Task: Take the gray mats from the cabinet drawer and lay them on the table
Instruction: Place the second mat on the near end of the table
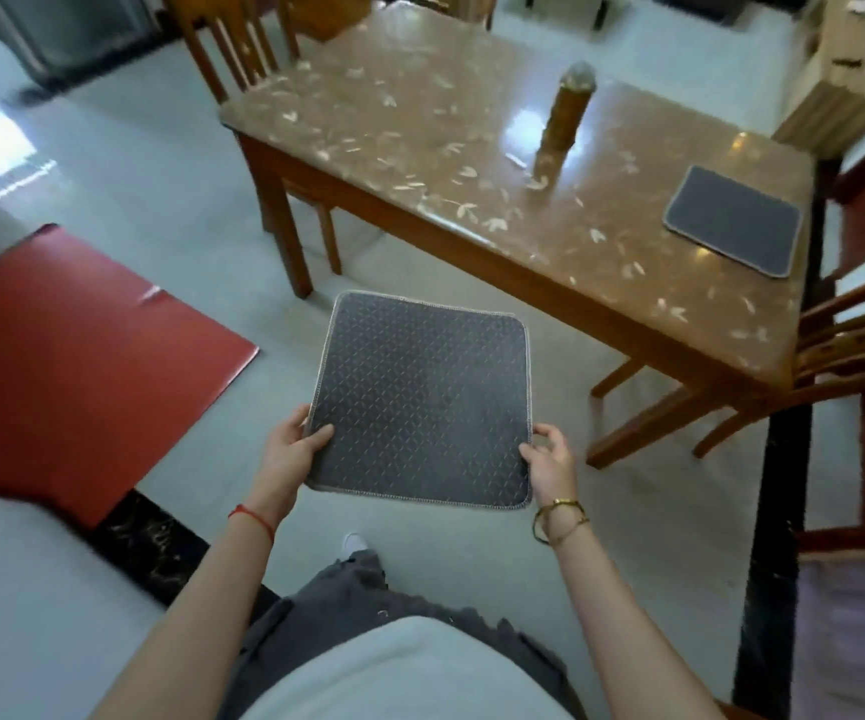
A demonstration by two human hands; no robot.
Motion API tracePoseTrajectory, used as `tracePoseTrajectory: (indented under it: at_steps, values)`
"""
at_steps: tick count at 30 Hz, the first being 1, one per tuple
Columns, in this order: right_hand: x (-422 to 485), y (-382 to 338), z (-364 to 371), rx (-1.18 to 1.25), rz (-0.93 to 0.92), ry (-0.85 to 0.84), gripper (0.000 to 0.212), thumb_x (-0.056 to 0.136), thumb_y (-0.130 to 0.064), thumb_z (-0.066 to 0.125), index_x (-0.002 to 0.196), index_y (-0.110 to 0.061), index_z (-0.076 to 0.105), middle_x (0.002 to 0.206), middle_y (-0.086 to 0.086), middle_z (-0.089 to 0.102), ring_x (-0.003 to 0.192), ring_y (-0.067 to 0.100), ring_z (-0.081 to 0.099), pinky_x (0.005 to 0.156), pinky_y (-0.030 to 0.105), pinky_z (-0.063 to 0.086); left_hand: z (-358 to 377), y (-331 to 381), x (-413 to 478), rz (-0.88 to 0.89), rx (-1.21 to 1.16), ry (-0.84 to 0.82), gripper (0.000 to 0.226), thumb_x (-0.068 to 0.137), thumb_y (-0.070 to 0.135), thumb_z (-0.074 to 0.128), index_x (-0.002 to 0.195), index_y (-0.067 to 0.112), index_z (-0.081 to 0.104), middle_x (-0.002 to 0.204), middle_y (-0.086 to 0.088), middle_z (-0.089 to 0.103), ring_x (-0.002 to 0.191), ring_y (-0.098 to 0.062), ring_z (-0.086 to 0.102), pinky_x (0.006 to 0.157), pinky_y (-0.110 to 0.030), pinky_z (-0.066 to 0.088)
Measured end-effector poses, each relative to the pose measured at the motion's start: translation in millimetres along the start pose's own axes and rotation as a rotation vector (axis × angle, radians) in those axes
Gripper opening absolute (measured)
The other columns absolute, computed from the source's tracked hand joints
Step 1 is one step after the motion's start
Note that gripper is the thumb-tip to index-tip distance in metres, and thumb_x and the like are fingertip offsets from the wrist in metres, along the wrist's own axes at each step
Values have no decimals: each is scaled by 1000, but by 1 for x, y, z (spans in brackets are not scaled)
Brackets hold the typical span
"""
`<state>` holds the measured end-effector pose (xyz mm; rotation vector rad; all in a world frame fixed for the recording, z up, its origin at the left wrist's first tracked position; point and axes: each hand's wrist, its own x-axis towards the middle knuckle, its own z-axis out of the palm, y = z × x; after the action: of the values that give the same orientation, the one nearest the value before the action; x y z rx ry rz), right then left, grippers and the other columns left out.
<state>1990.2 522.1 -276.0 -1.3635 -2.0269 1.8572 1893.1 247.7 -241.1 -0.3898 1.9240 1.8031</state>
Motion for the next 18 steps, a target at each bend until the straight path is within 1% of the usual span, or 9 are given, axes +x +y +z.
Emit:
tracePoseTrajectory:
  at_steps: [1, 3, 6, 8, 11, 13, 15, 16, 18]
  values:
    - [4, -7, 13, -12, -17, -18, 28, 90, 2, 53, 113, -13, 55, 95, 12, 64, 85, 24, 59, 85, 42, 51, -8, 3, 4, 6, -23, 25, 34, 97, -3, 52, 125, 17, 52, 118, -2, 59, 88, -14, 62, 100, -39, 47]
    - [15, -25, 52, -30, -40, -68, 25, 90, 2, 52, 108, -16, 54, 92, 10, 63, 83, 24, 58, 81, 40, 51, -34, 13, 18, 5, -83, 90, 43, 97, -4, 51, 136, 11, 46, 120, -1, 55, 90, -17, 61, 97, -36, 46]
    - [27, -48, 109, -55, -50, -121, 24, 91, 4, 50, 105, -16, 53, 83, 6, 62, 80, 23, 58, 74, 37, 50, -78, 23, 45, 13, -114, 137, 37, 96, -7, 50, 129, 12, 52, 122, -10, 60, 95, -24, 62, 97, -40, 48]
    - [34, -63, 139, -69, -54, -153, 24, 92, 5, 49, 104, -16, 53, 80, 4, 61, 76, 23, 57, 67, 32, 49, -103, 26, 64, 1, -119, 163, 40, 96, -8, 51, 132, 8, 53, 122, -14, 63, 98, -26, 63, 96, -41, 51]
    - [47, -79, 178, -102, -50, -182, 22, 93, 2, 50, 105, -17, 53, 87, 7, 63, 77, 21, 60, 63, 29, 49, -132, 30, 93, -6, -138, 199, 38, 95, -7, 52, 131, 7, 54, 117, -12, 65, 90, -17, 66, 84, -30, 59]
    - [57, -90, 200, -133, -48, -195, 21, 93, -1, 50, 107, -17, 54, 90, 9, 64, 81, 23, 61, 66, 30, 50, -144, 36, 111, -6, -163, 211, 37, 95, -7, 52, 129, 8, 55, 111, -8, 67, 85, -10, 67, 81, -27, 60]
    - [68, -103, 224, -152, -46, -209, 20, 94, -2, 48, 107, -16, 54, 88, 6, 63, 79, 21, 60, 63, 29, 48, -156, 46, 129, -6, -180, 231, 37, 95, -7, 52, 127, 11, 56, 104, -1, 69, 83, -9, 67, 72, -21, 60]
    - [76, -111, 239, -155, -52, -216, 20, 95, -2, 48, 107, -16, 53, 86, 3, 62, 76, 18, 59, 61, 28, 46, -163, 51, 142, -2, -184, 241, 37, 95, -8, 52, 126, 11, 56, 103, 0, 69, 85, -11, 67, 70, -20, 59]
    - [90, -129, 264, -158, -63, -230, 20, 95, -1, 46, 107, -16, 53, 87, -1, 60, 75, 13, 58, 59, 26, 44, -176, 61, 167, 12, -194, 245, 37, 94, -8, 53, 127, 9, 56, 110, -7, 69, 96, -22, 66, 77, -26, 58]
